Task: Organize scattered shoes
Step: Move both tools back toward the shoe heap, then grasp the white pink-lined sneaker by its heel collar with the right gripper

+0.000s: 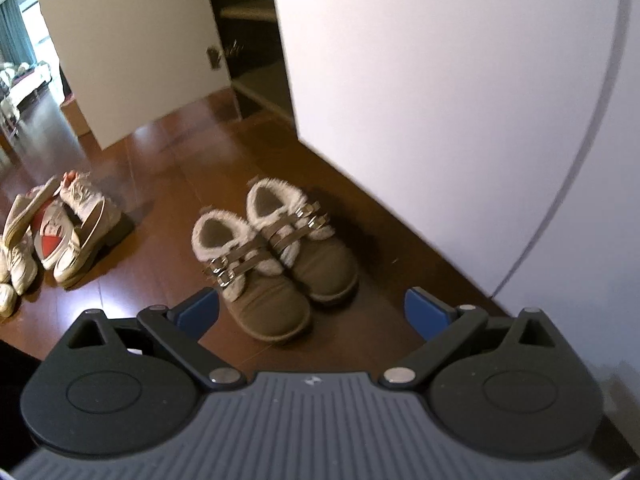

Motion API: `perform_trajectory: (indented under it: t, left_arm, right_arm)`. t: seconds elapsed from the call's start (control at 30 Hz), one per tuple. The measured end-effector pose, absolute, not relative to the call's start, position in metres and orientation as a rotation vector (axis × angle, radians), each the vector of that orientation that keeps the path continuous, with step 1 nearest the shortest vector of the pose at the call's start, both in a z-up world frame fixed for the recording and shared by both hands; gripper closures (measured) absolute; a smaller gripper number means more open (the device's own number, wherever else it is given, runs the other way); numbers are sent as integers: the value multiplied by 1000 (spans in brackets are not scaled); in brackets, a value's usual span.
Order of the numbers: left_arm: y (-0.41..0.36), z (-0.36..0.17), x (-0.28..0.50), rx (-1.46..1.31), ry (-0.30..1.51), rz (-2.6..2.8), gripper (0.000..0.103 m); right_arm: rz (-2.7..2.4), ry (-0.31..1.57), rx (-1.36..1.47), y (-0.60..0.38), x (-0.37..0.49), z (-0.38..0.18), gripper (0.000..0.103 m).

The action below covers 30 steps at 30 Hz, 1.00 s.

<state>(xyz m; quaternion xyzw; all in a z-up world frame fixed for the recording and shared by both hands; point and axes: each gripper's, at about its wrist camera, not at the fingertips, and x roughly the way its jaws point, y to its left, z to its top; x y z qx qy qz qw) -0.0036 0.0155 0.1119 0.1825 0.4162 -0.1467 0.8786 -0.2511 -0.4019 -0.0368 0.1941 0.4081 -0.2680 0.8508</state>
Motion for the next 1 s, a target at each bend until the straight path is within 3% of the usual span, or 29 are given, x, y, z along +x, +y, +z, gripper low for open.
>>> perform_trajectory:
  t: [0.3, 0.6, 1.0]
  left_arm:
    - [35, 80, 75, 345, 998, -262, 11]
    - [40, 7, 145, 217, 1110, -273, 11]
    - [30, -69, 227, 196, 1112, -214, 11]
  right_arm:
    - [-427, 1022, 275, -399, -148, -69, 5]
    - [-364, 1090, 215, -400, -73, -79, 5]
    - [113, 1011, 55, -323, 135, -92, 4]
